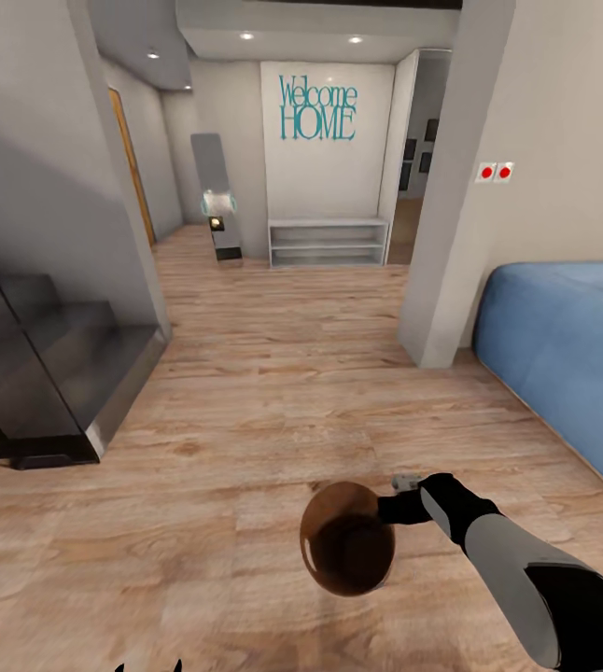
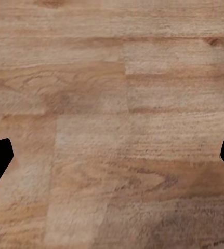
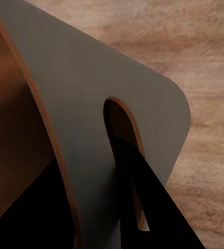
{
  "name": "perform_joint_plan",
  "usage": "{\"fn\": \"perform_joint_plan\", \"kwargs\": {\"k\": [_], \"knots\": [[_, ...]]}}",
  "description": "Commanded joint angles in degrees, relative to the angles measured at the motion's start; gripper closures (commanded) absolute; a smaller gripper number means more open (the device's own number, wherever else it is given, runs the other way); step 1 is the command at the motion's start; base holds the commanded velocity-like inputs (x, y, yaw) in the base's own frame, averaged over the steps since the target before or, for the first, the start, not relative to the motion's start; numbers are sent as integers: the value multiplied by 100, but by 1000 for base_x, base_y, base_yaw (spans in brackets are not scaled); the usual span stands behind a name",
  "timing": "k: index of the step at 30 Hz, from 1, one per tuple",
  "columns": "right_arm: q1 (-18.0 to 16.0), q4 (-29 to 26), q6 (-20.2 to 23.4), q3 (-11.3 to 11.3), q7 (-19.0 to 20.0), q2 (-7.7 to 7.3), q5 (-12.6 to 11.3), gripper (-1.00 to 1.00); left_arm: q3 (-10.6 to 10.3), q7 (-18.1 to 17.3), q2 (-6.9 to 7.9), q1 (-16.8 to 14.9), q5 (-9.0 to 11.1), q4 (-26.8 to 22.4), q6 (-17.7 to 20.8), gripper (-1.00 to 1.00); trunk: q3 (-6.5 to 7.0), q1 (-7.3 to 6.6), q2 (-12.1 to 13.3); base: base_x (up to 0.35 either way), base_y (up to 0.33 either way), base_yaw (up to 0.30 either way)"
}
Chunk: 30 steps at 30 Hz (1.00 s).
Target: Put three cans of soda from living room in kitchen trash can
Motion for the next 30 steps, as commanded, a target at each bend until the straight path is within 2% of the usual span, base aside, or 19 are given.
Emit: {"fn": "perform_joint_plan", "kwargs": {"k": [1, 8, 14, 18, 23, 24, 28, 30], "knots": [[-2, -6, 14, -66, 39, 0, -77, 100, 1, 0, 0, 0, 1, -1, 0, -100, 19, -23, 41, 0, 0, 0], [-2, 0, 23, -70, 182, -12, -97, 100, 4, -2, 0, 0, 9, -3, 1, -100, 145, -177, 322, 0, 0, 0], [-2, -2, 254, -69, 888, -54, -75, 100, 12, -7, 7, 0, 25, -24, 1, -100, 252, -308, 563, 0, 0, 0], [3, 5, 410, -69, 1154, -143, -70, 100, 21, -13, 8, 0, 33, -25, 2, -100, 324, -396, 723, 0, 0, 0], [54, 32, 460, -70, 1330, -402, -71, 100, 36, -14, 9, 0, 38, -15, 2, -100, 414, -506, 924, 0, 0, 0], [115, 36, 456, -71, 1352, -492, -75, 100, 40, -12, 6, 0, 36, -9, 2, -100, 432, -528, 964, 0, 0, 0], [281, 22, 446, -75, 1414, -667, -80, 100, 39, -7, -2, 0, 20, 7, 2, -100, 504, -616, 1124, 0, 0, 0], [402, 13, 431, -72, 1589, -834, -75, 100, 39, -3, -5, 0, 12, 15, 2, -100, 540, -660, 1204, 0, 0, 0]]}}
